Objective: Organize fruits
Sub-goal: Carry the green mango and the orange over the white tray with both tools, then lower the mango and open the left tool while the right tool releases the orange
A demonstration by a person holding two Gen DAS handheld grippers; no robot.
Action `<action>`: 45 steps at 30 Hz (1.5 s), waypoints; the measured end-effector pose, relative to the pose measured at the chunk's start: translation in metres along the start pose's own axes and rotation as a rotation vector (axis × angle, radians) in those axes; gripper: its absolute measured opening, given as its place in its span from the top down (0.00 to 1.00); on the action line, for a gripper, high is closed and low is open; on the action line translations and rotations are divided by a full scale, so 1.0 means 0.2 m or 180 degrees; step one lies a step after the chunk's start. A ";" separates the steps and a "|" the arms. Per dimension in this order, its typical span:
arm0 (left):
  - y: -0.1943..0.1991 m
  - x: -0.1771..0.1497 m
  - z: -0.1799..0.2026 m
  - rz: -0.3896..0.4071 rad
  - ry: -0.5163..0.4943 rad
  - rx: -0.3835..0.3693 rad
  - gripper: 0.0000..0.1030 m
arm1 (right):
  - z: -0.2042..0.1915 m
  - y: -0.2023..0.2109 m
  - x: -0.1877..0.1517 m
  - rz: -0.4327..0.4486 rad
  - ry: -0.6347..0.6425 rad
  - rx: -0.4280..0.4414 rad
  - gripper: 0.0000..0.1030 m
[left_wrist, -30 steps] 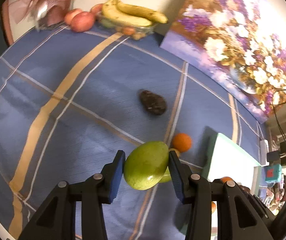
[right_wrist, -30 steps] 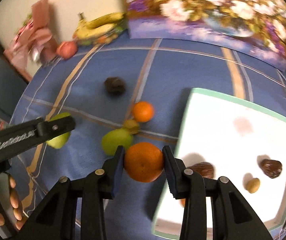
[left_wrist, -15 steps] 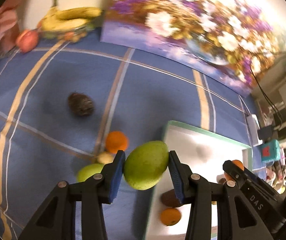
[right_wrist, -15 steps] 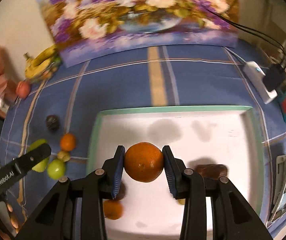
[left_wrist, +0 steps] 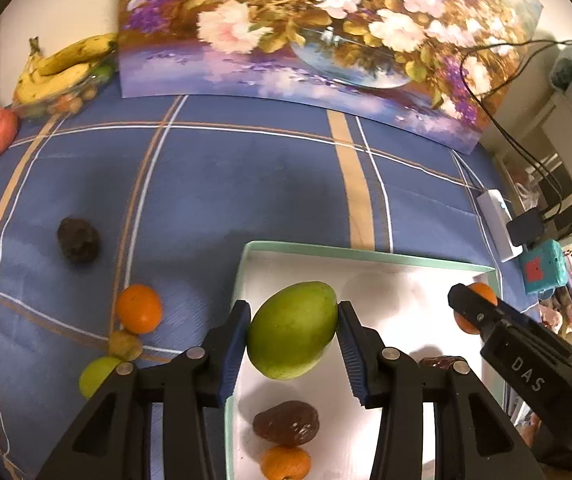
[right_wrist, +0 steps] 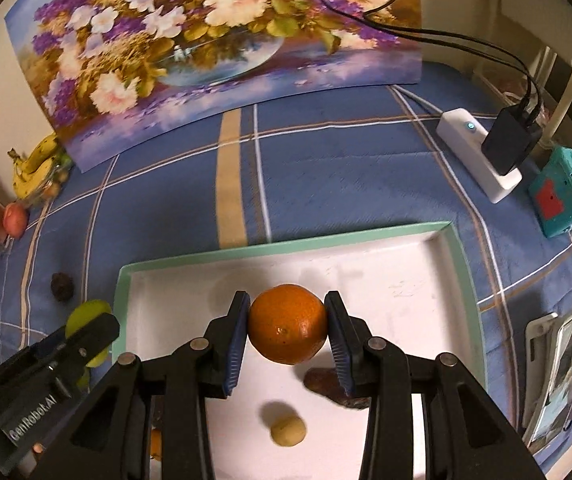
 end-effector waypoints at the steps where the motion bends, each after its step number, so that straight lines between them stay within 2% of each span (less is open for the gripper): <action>1: -0.01 0.00 0.01 -0.0003 -0.0021 0.0005 0.55 | 0.01 0.00 0.01 0.0013 0.0006 -0.0011 0.61; 18: -0.14 -0.08 0.10 -0.0180 -0.0216 0.0070 0.55 | 0.11 -0.06 0.00 -0.0020 -0.0027 -0.0077 0.61; 36: -0.24 -0.14 0.09 -0.0352 -0.0223 0.0131 0.55 | 0.16 -0.24 -0.11 -0.0358 -0.0090 -0.0128 0.61; 45: -0.24 -0.13 0.10 -0.0373 -0.0208 0.0100 0.54 | 0.16 -0.26 -0.12 -0.0369 -0.0090 -0.0132 0.61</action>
Point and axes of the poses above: each gripper's, at about its wrist camera, not at the fingertips, and y roughly against the way its jaws point, z to its right, x to its top, the point moved 8 cm from there along -y, roughly the way its jaws point, and after that the axes turned 7 degrees about z, right-handed, at the moved point
